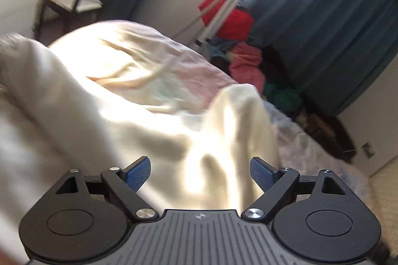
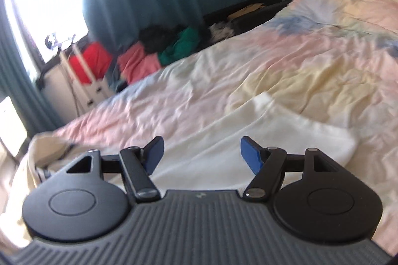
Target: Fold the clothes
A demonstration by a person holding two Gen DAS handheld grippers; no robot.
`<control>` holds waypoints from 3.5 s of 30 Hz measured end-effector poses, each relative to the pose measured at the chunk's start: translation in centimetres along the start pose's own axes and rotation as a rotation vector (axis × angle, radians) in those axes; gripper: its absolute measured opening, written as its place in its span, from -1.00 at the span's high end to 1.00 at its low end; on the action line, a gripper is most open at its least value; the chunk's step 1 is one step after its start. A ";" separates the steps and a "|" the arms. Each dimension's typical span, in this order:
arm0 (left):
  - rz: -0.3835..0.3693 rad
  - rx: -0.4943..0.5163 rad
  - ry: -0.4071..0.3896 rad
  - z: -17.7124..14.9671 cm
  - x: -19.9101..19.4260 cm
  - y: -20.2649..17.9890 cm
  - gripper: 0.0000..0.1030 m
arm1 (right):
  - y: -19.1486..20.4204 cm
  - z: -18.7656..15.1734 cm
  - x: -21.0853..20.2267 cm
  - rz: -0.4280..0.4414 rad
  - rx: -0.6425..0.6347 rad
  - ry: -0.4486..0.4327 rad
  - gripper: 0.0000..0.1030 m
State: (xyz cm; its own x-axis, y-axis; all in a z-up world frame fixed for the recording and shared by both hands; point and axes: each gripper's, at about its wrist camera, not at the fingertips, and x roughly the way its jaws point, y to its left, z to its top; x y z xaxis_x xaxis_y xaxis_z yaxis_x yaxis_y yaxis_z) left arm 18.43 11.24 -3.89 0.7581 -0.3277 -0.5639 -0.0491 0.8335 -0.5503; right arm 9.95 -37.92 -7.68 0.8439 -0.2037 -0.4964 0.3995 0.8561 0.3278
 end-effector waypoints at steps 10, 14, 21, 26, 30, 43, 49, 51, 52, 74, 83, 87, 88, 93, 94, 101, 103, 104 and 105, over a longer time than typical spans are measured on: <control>0.041 -0.049 0.063 4.5 16.3 -5.1 -0.08 | 0.8 -1.1 4.5 0.034 0.067 0.092 -0.37; 0.226 0.362 0.123 7.2 20.7 -10.2 0.74 | 0.3 -1.4 6.2 0.036 0.123 0.110 -0.37; 0.461 0.930 -0.018 12.1 26.7 -19.7 0.83 | -0.1 -2.0 9.8 0.038 0.175 0.152 -0.38; 0.557 1.152 -0.070 11.0 31.9 -23.5 0.68 | 0.7 -2.7 11.4 0.030 0.110 0.149 -0.38; 0.465 1.025 -0.091 9.5 31.8 -23.2 -0.03 | 1.3 -3.4 12.2 0.032 0.071 0.154 -0.38; 0.241 0.763 -0.241 -2.2 8.3 -16.9 -0.51 | 4.7 -3.8 8.3 0.174 -0.095 0.060 -0.37; 0.228 0.608 -0.228 -10.6 1.0 -11.2 -0.51 | 6.4 -5.0 5.1 0.239 -0.235 0.007 -0.37; 0.257 0.582 -0.225 -12.3 -0.1 -9.9 -0.51 | 6.9 -5.6 4.1 0.243 -0.289 -0.006 -0.37; 0.261 0.551 -0.206 -12.5 -0.5 -9.4 -0.51 | 7.2 -6.0 3.7 0.245 -0.317 -0.013 -0.37; 0.033 0.066 -0.183 -7.5 0.7 2.4 -0.53 | 27.0 -9.8 15.0 0.279 -0.810 0.044 -0.29; -0.069 -0.155 -0.150 -7.1 4.1 6.1 -0.50 | 32.2 -11.5 21.4 0.209 -1.109 0.027 0.79; -0.079 -0.148 -0.158 -7.2 3.6 6.0 -0.50 | 30.9 -9.4 21.0 0.140 -1.187 -0.027 0.82; -0.087 -0.152 -0.159 -7.3 3.4 6.0 -0.50 | 30.0 -8.4 20.7 0.116 -1.209 -0.047 0.83; -0.131 -0.127 -0.122 -8.2 3.2 4.4 -0.50 | 24.7 -1.8 20.0 -0.065 -1.313 -0.144 0.84; -0.131 -0.103 -0.122 -8.3 3.2 4.0 -0.50 | 23.6 -0.5 19.9 -0.113 -1.346 -0.162 0.84; -0.129 -0.045 -0.095 -8.4 3.8 2.8 -0.50 | 17.6 6.2 20.2 -0.426 -1.670 -0.245 0.84; -0.126 -0.047 -0.089 -8.2 4.3 2.9 -0.50 | 17.0 8.3 20.1 -0.487 -1.752 -0.274 0.84; -0.124 -0.048 -0.086 -8.1 4.6 2.9 -0.50 | 16.6 9.4 20.1 -0.518 -1.792 -0.289 0.84; -0.123 -0.049 -0.084 -8.0 4.9 2.9 -0.50 | 16.7 10.9 19.9 -0.544 -1.777 -0.326 0.84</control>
State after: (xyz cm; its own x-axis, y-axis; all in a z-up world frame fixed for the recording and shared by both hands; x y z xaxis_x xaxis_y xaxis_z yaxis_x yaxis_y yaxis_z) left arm 16.81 8.54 -13.15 0.8117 -0.3859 -0.4385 0.0171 0.7661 -0.6425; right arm 37.34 -32.82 -3.37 0.8809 -0.4726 -0.0251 0.0053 0.0629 -0.9980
